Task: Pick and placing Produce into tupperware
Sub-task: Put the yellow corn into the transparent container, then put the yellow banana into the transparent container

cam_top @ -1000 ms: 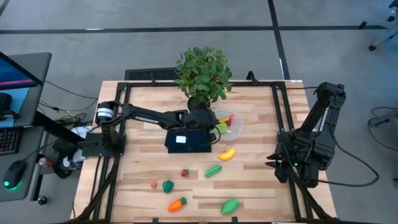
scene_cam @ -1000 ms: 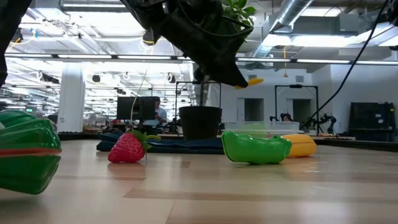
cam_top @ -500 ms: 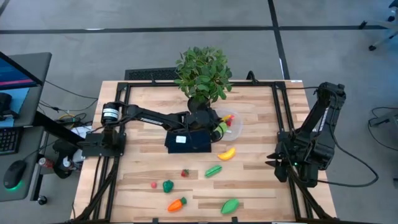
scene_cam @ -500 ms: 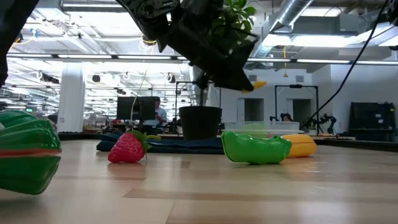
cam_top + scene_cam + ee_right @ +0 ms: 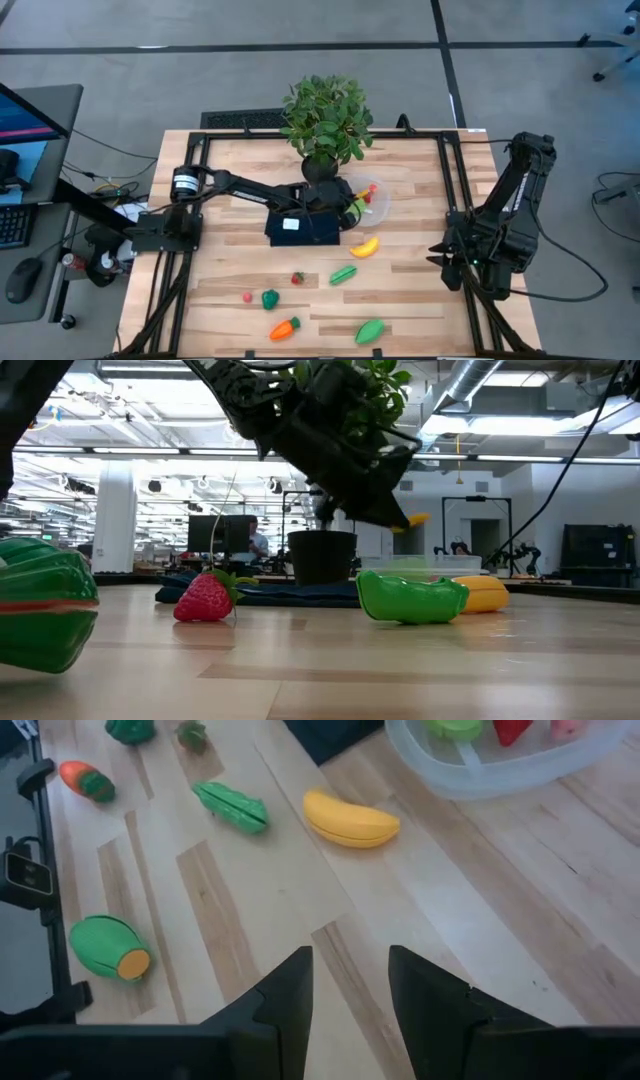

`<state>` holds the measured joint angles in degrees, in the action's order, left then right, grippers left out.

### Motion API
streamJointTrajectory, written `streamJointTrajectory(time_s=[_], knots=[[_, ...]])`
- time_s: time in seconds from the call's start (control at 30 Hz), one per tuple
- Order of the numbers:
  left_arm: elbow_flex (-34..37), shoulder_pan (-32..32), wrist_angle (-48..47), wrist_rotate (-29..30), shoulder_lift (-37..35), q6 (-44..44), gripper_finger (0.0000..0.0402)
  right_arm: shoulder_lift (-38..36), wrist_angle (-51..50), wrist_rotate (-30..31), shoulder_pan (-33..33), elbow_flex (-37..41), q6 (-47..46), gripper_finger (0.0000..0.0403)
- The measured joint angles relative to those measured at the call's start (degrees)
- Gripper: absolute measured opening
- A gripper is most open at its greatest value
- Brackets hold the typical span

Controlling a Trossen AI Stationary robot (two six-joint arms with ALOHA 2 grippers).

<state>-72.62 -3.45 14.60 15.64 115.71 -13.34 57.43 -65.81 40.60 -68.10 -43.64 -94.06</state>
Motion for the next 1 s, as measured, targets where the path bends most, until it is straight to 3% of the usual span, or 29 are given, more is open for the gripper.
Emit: streamJointTrajectory(time_s=[0.43, 1.0], knots=[[0.0, -0.6, -1.9, 0.0, 0.7, -2.9, 0.0030, 0.0, -0.1, 0.0, 0.0, 0.0, 0.0, 0.0124], [0.0, -0.6, -3.1, -0.5, 0.6, -2.8, 0.0106, 0.0, -0.6, 0.0, 0.0, 0.0, 0.0, 0.0124]])
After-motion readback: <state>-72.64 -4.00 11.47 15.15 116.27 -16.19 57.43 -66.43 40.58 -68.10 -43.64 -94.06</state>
